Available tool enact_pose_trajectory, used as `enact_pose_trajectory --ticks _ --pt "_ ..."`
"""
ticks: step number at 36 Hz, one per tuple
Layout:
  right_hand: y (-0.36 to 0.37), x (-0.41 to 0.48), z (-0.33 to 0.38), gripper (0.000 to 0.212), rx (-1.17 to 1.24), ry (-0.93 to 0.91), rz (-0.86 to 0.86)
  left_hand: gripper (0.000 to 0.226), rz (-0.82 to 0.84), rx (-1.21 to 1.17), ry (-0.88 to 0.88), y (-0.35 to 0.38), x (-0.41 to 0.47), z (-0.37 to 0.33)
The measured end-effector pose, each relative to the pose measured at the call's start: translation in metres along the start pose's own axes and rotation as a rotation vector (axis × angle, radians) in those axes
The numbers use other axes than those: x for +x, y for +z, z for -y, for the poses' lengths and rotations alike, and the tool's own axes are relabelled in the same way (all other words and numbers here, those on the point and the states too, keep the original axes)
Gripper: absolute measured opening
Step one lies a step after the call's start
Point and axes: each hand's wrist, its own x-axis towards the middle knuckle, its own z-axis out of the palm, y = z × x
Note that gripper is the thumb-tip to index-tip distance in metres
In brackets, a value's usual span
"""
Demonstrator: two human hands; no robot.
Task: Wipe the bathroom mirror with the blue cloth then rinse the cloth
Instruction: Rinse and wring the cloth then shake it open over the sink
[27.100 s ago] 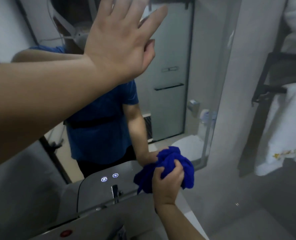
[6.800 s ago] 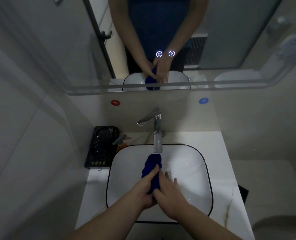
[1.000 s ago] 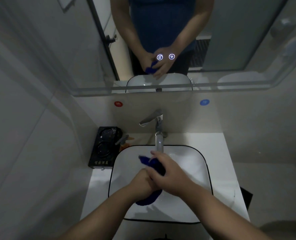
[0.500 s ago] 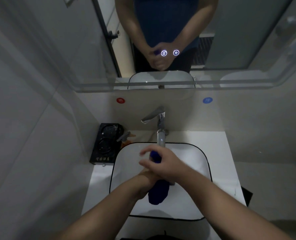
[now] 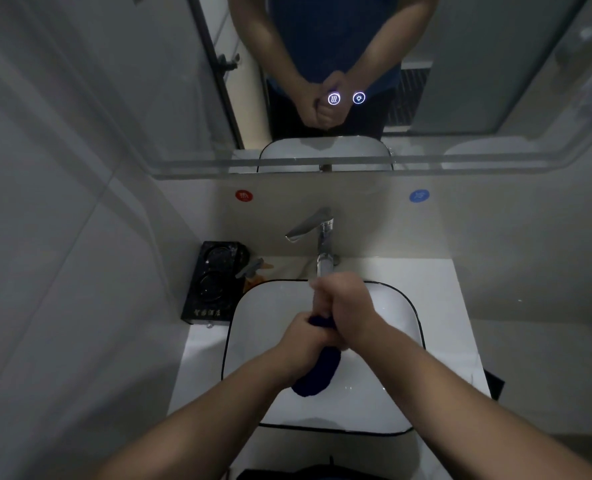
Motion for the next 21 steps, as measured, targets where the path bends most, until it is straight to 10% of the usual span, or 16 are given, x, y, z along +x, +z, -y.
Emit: enact_pose_trajectory --ticks 7,16,21 --pt "-0.008 0.006 0.016 0.045 0.516 0.268 -0.17 0.04 -0.042 -0.026 0.042 -0.007 -0.01 -0.012" --pt "-0.029 -0.014 0.023 0.043 -0.162 0.197 0.192 0.063 -0.056 0.037 0.023 -0.038 -0.03 -0.016" --pt "-0.038 -0.032 0.028 0.019 -0.357 0.191 0.115 0.046 -0.005 0.181 0.1 -0.058 -0.054 -0.019"
